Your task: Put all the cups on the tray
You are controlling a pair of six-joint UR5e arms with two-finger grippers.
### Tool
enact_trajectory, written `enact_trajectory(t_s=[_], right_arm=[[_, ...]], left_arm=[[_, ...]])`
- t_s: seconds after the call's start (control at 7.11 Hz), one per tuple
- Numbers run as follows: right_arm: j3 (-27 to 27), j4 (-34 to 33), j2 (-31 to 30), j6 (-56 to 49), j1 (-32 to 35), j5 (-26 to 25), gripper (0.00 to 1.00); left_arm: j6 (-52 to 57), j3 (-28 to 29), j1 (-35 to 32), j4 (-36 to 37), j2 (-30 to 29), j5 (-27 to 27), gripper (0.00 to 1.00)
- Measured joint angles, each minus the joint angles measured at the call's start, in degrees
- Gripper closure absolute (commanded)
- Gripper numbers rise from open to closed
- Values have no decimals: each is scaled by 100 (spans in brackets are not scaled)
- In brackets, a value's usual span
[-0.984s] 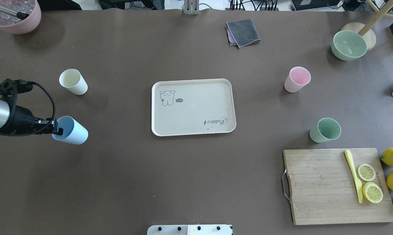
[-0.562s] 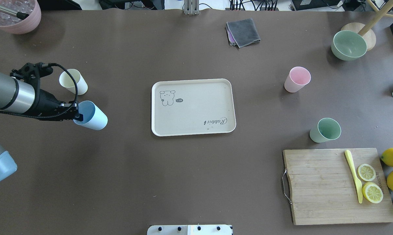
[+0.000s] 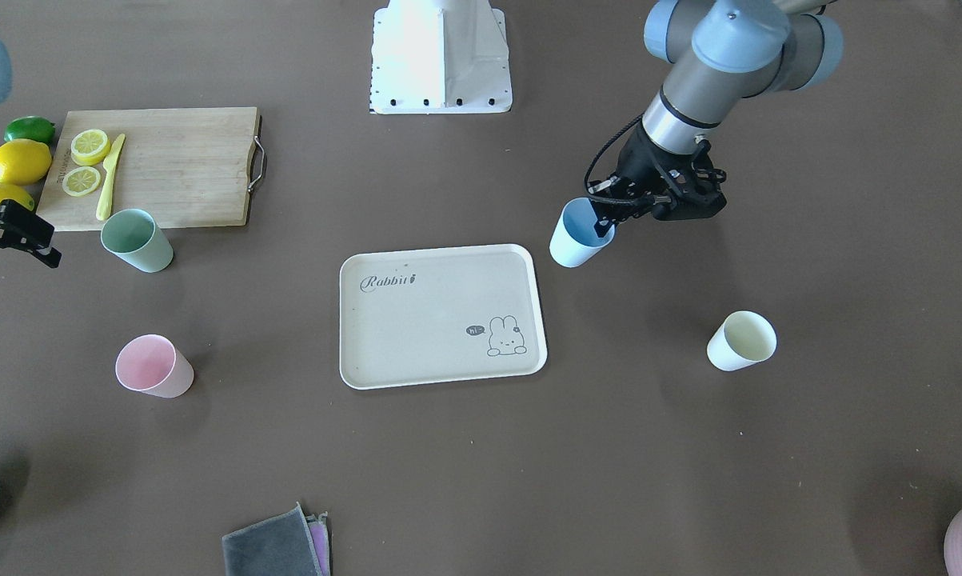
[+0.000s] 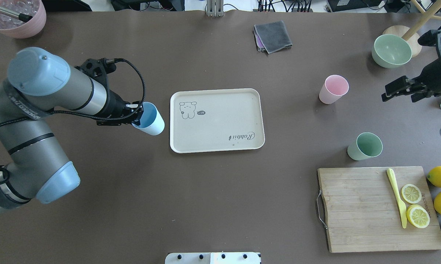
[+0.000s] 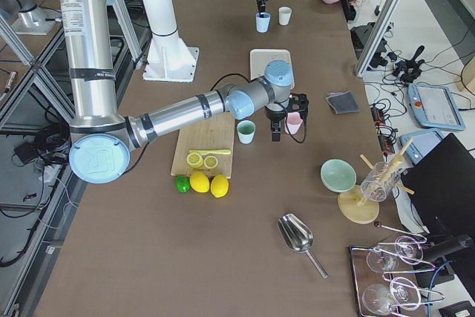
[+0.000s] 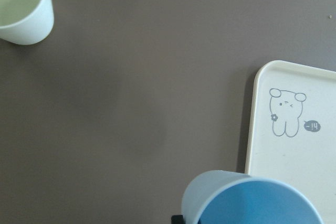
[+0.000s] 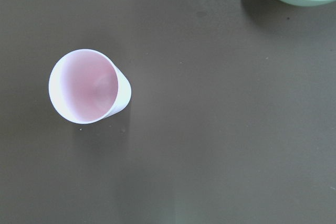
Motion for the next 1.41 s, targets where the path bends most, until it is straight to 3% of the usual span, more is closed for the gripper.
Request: enact_trajectory(t_s=[0.56,1.41], right_arm=[[-7,655,-546,125,-402,-99,0],[62,786,-720,321,-870,-233,0]], left_arm=[[-272,345,354,368,-699,397,100],[-297,562,610,369,-908,711,100]])
